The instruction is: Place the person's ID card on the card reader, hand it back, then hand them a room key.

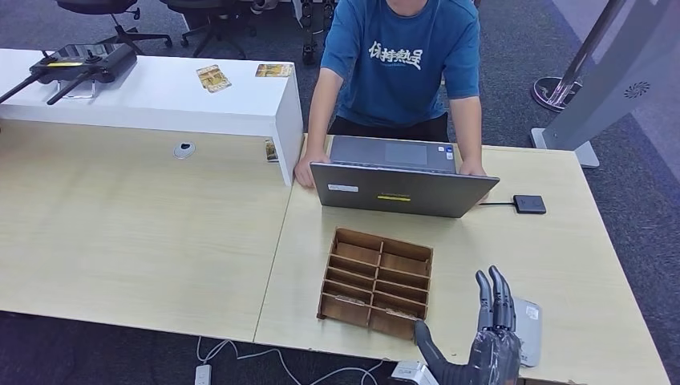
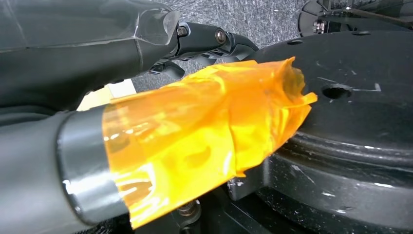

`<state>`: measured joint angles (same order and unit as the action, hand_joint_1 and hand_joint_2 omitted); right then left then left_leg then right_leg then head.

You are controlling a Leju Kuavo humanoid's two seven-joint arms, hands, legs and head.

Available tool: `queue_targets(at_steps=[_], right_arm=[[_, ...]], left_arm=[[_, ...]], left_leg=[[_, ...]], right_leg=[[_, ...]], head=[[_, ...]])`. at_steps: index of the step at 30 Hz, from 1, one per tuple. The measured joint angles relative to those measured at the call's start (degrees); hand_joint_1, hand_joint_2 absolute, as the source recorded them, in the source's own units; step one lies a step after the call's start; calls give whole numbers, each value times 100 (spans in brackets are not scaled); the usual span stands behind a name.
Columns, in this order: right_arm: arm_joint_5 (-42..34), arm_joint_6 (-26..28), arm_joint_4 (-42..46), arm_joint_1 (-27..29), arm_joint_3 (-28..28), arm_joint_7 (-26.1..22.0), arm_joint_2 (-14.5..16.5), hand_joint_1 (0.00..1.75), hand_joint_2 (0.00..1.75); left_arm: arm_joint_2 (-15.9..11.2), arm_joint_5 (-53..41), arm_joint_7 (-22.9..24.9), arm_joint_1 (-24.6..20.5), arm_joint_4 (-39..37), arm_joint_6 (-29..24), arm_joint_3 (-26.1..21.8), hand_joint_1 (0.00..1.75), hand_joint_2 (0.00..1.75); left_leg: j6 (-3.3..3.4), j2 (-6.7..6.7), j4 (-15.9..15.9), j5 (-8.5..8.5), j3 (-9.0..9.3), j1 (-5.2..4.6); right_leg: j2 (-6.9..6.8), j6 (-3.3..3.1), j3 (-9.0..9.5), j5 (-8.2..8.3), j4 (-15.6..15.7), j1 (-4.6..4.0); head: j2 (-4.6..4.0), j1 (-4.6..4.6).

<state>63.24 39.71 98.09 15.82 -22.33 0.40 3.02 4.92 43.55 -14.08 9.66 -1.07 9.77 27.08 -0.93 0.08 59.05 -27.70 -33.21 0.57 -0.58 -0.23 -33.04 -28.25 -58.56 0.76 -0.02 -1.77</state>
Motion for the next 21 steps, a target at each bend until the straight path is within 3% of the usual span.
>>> queue_targets(at_steps=[11,15,21], right_arm=[[426,-2,-6,53,-258,656,-357,0,175],[682,-2,-70,-26,-652,1361,-771,0,175],[718,-2,-259,-165,-1331,1824,-1435,0,175]], left_arm=[[4,27,-1,6,0,3,0,0,0],[3,38,-1,6,0,17,4,0,0],[-4,43,0,7,0,40,15,0,0]], left_leg=[[0,1,0,0,-1,0],[0,0,0,0,-2,-1],[1,0,0,-1,-3,-1]], right_leg=[[1,0,-5,0,0,0],[2,0,1,0,0,1],[0,1,2,0,1,1]], head=[[0,0],[0,0],[0,0]])
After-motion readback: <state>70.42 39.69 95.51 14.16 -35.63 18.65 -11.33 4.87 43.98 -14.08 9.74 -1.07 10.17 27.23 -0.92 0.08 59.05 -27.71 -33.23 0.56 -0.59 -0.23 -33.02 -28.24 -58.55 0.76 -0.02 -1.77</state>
